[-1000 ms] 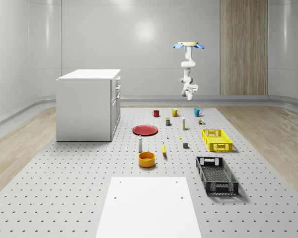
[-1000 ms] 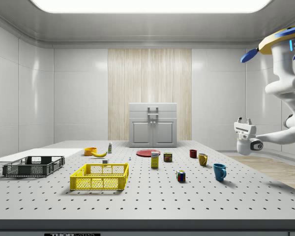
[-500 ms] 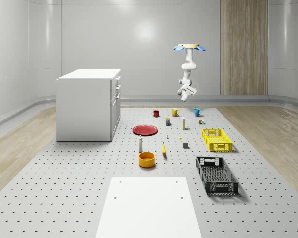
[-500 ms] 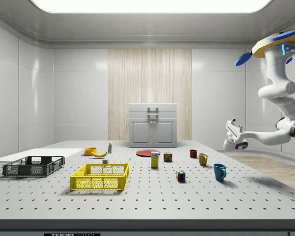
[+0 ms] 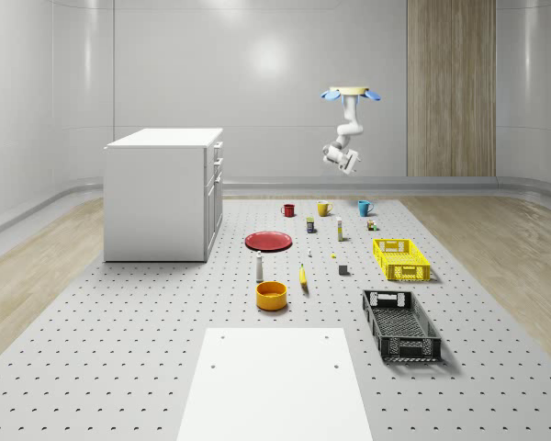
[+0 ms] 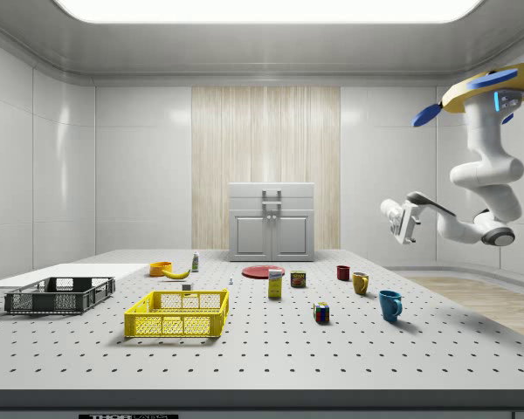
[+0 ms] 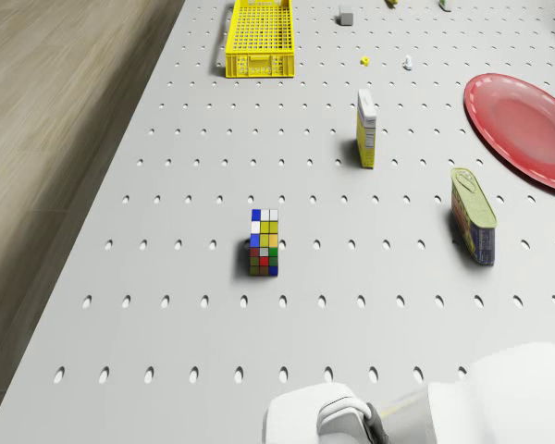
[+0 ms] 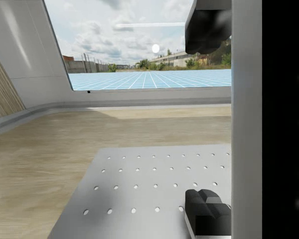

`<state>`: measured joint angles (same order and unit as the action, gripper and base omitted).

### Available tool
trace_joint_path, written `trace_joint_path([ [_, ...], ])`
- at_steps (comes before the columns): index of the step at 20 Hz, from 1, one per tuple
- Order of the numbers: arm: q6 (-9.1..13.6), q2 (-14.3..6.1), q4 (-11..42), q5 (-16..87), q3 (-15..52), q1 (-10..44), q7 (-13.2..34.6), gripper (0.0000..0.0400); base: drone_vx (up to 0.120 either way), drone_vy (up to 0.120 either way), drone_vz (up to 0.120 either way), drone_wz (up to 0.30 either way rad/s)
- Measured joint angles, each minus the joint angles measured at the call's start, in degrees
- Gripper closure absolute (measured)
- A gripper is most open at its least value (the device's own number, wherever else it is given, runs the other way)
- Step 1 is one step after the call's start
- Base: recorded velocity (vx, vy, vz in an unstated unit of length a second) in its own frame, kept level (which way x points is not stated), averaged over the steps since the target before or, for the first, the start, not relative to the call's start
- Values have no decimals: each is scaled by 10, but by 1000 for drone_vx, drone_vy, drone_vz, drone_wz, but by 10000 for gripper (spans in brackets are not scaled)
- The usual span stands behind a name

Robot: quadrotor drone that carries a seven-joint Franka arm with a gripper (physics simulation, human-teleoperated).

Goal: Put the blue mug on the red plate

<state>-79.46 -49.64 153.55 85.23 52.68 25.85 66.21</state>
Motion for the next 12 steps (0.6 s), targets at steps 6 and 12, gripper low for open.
trace_joint_path([
  [6, 78, -44, 99, 212, 115, 176, 130, 0, 120, 0, -120, 0],
  [12, 120, -79, 120, 274, 164, 275, 196, 0, 120, 0, -120, 0],
])
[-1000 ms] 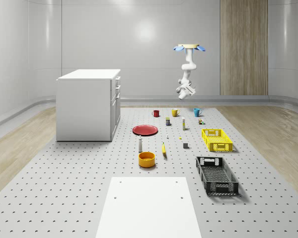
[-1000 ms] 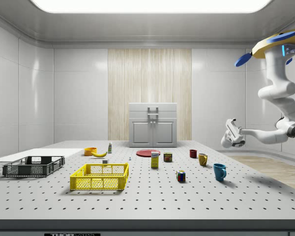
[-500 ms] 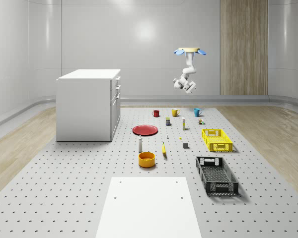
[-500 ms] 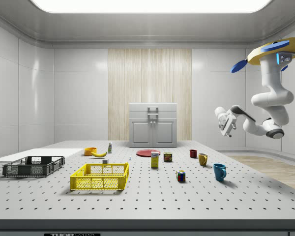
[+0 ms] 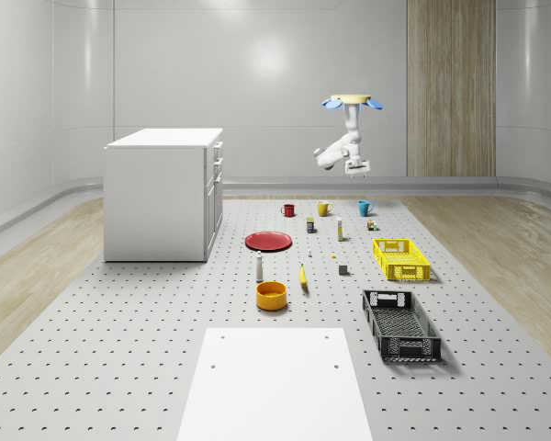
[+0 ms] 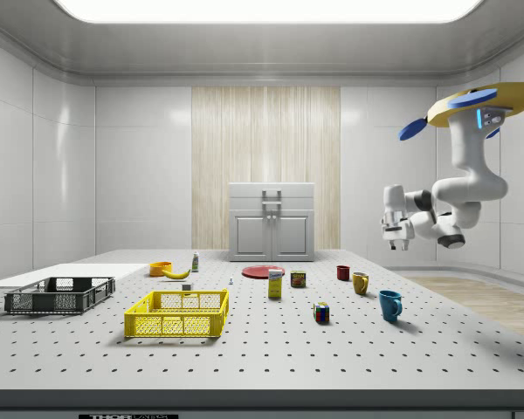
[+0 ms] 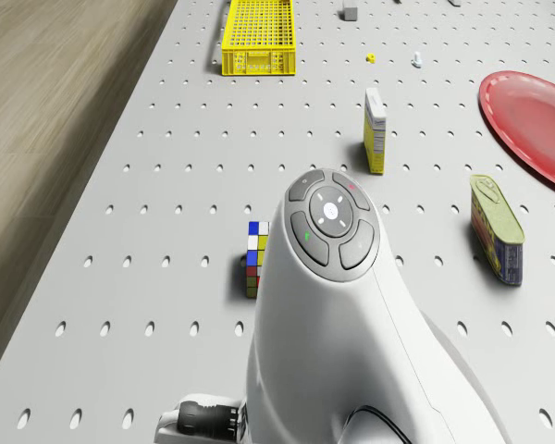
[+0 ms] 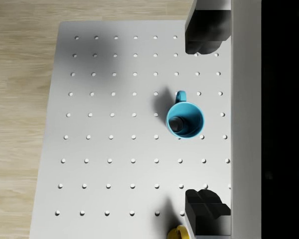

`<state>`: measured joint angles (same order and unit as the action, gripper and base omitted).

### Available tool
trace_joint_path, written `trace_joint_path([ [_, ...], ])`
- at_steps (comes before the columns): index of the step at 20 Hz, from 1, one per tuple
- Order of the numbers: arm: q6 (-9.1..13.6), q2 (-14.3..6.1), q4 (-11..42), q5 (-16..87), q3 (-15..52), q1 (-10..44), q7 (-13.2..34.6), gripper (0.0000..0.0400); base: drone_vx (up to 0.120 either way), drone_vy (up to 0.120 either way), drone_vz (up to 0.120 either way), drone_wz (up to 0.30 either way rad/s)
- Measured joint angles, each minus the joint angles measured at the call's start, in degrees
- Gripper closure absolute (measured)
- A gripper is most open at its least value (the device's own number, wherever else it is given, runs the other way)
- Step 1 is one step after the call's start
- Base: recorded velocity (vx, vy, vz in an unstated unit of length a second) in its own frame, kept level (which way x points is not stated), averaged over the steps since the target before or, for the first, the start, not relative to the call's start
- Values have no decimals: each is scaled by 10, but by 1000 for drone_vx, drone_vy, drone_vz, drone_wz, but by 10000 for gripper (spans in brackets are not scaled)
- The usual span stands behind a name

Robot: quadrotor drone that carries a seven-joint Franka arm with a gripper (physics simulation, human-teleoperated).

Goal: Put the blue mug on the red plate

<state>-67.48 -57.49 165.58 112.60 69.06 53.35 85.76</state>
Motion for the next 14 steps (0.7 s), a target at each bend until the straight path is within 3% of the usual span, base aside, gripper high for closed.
trace_joint_path([
  [3, 6, -13, 3, 8, 13, 26, 17, 0, 120, 0, -120, 0],
  [7, 6, -29, 3, 10, 24, 46, 32, 0, 0, 60, -120, 0],
  [13, -4, -50, 3, 5, 35, 64, 45, 0, 0, 0, -100, 0],
  [14, -6, -53, 3, 3, 36, 66, 47, 0, 120, 0, -120, 0],
])
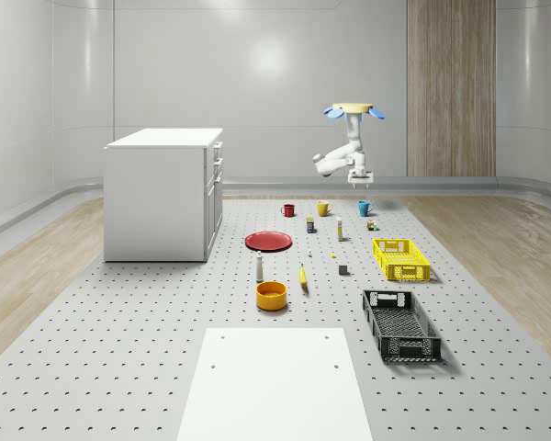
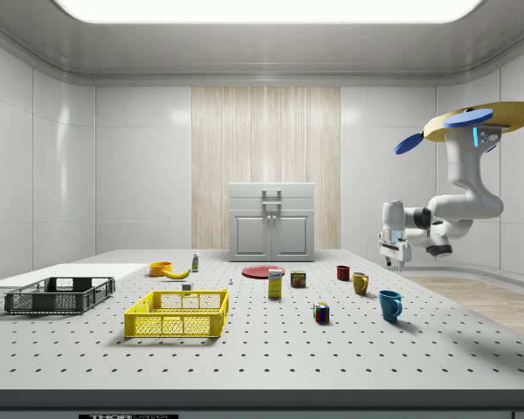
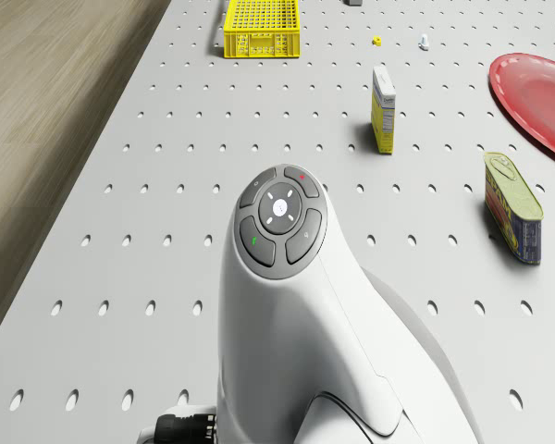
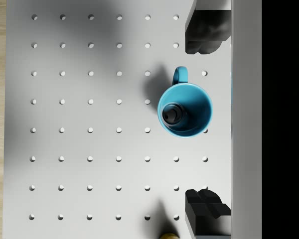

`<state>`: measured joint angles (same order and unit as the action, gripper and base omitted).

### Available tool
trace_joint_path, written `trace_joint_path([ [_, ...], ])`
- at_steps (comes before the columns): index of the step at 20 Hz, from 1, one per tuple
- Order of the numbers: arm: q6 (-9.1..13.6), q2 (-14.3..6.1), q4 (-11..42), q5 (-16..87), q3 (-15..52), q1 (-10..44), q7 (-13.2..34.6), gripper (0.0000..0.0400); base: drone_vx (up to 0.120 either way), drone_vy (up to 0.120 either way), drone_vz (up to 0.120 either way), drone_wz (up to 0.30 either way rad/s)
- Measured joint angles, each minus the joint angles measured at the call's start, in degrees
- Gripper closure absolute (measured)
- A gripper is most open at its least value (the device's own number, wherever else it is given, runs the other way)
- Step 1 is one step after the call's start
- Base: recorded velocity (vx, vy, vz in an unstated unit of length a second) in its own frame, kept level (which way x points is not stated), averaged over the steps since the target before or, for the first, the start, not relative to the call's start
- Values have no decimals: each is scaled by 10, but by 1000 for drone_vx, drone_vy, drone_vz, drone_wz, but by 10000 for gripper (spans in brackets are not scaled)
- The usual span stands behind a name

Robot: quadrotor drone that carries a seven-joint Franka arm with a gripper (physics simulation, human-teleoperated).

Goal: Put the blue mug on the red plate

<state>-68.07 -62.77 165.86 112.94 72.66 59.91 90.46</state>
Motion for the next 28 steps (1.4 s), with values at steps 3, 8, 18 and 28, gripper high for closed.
trace_joint_path([
  [3, -7, -9, -1, -4, 4, 5, 4, 0, 80, 0, -120, 0],
  [8, -20, -25, -2, -12, 10, 12, 10, 0, 0, 40, -80, 0],
  [18, -45, -53, -4, -27, 19, 22, 20, 0, 0, -16, -96, 0],
  [28, -93, -91, -11, -18, -2, 0, -13, 0, 0, 0, -12, 0],
])
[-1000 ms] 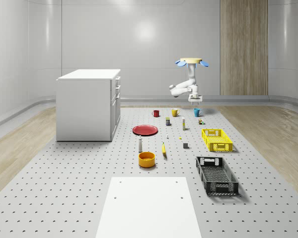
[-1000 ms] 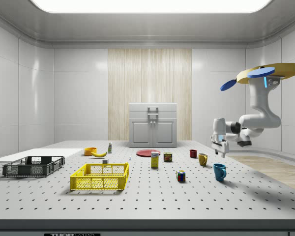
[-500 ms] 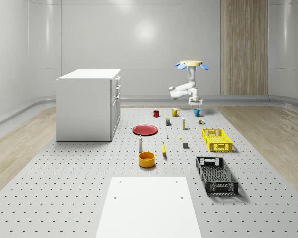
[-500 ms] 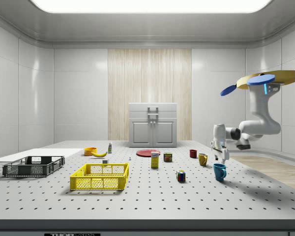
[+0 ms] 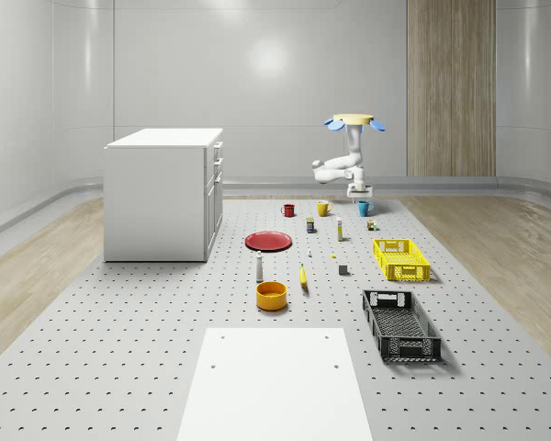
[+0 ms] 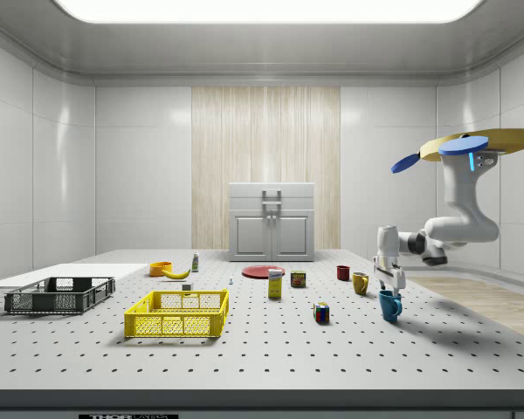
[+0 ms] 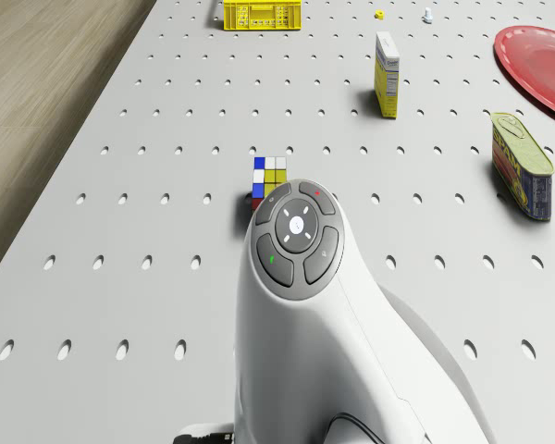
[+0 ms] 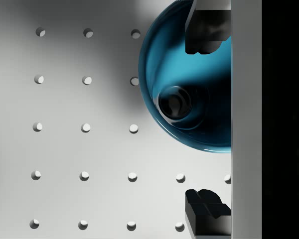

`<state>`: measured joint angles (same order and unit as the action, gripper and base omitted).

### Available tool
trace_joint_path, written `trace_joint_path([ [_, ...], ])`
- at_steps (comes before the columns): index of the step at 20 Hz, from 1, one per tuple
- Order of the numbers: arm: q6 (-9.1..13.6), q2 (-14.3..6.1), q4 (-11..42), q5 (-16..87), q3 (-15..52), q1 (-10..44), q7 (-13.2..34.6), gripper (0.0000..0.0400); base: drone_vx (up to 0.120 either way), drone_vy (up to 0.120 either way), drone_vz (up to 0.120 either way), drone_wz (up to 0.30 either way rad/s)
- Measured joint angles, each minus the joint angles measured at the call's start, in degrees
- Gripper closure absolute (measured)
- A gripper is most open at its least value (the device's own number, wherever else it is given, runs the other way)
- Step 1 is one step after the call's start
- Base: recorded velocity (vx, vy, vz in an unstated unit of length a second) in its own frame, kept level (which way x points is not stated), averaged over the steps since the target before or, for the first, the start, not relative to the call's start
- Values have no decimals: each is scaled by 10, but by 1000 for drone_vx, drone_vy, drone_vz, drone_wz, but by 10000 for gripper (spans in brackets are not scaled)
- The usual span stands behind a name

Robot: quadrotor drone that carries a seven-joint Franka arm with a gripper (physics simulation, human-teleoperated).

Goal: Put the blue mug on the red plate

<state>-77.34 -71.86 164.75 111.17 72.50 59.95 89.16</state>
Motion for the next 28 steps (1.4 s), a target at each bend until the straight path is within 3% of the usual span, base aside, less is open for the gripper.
trace_joint_path([
  [28, -59, -55, -30, -10, 2, 21, 4, 0, 0, 0, 0, 0],
])
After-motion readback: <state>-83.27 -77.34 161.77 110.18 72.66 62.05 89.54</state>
